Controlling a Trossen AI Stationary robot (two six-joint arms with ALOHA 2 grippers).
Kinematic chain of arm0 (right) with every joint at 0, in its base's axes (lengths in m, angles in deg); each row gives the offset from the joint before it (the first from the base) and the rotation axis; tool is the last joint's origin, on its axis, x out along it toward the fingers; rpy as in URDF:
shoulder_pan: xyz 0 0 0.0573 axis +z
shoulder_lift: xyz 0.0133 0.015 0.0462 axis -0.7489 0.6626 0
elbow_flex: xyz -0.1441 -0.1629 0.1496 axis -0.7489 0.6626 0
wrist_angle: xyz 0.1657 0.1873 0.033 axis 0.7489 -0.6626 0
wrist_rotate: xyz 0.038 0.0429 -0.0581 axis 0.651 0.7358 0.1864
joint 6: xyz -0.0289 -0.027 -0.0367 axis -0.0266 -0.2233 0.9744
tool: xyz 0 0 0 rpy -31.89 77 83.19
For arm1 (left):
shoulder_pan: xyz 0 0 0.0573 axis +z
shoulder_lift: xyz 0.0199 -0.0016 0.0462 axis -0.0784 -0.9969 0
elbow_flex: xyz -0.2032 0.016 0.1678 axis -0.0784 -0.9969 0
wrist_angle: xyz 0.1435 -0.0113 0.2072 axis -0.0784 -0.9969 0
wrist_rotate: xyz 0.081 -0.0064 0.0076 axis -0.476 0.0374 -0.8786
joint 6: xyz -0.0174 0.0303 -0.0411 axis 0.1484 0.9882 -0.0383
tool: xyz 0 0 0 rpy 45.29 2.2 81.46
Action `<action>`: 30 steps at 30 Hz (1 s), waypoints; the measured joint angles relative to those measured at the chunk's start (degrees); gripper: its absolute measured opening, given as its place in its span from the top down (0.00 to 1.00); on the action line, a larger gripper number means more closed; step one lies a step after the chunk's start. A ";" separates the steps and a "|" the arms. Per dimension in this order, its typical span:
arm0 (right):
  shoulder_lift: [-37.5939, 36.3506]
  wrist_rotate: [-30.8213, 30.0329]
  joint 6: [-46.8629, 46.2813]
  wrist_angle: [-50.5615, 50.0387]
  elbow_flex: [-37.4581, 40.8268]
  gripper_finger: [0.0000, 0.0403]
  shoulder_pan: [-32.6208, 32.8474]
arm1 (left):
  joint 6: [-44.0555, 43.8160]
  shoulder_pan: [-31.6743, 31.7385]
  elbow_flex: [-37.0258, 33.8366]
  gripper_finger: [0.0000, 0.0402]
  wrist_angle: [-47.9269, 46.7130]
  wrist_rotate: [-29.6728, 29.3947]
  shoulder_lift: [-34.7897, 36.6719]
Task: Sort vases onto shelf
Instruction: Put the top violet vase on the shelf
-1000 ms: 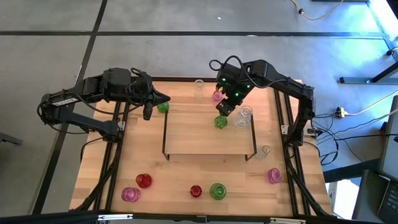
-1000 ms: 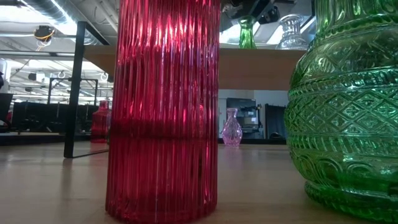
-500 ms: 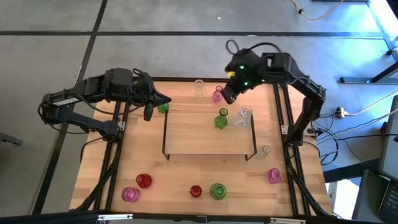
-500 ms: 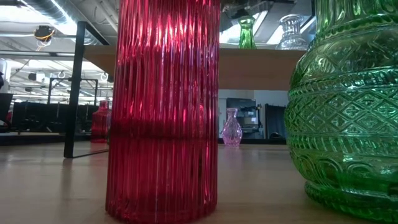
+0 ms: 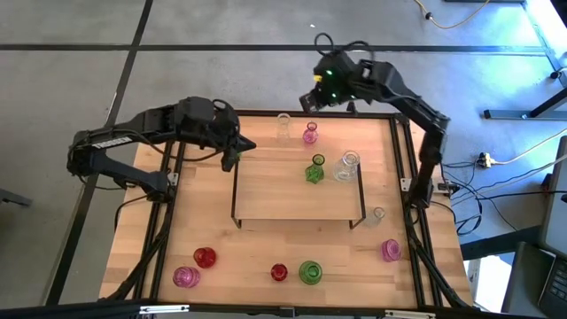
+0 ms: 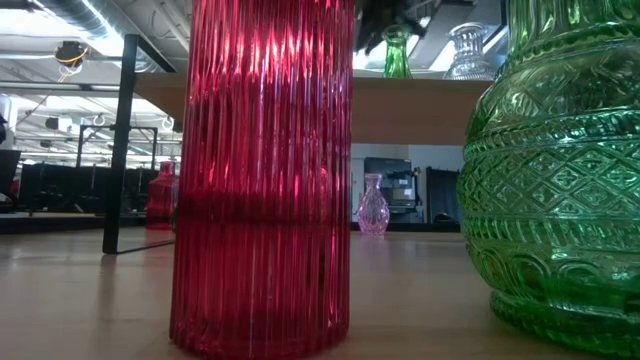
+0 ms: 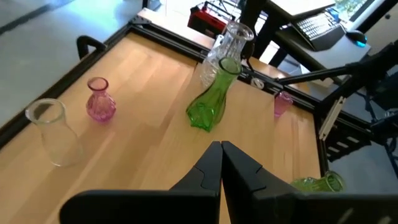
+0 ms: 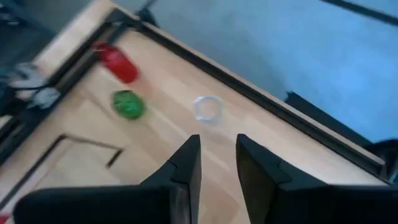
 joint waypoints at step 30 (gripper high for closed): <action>15.85 6.77 -0.42 -6.18 10.77 0.79 -9.11 | -1.31 -0.02 0.00 1.00 -0.27 0.30 1.70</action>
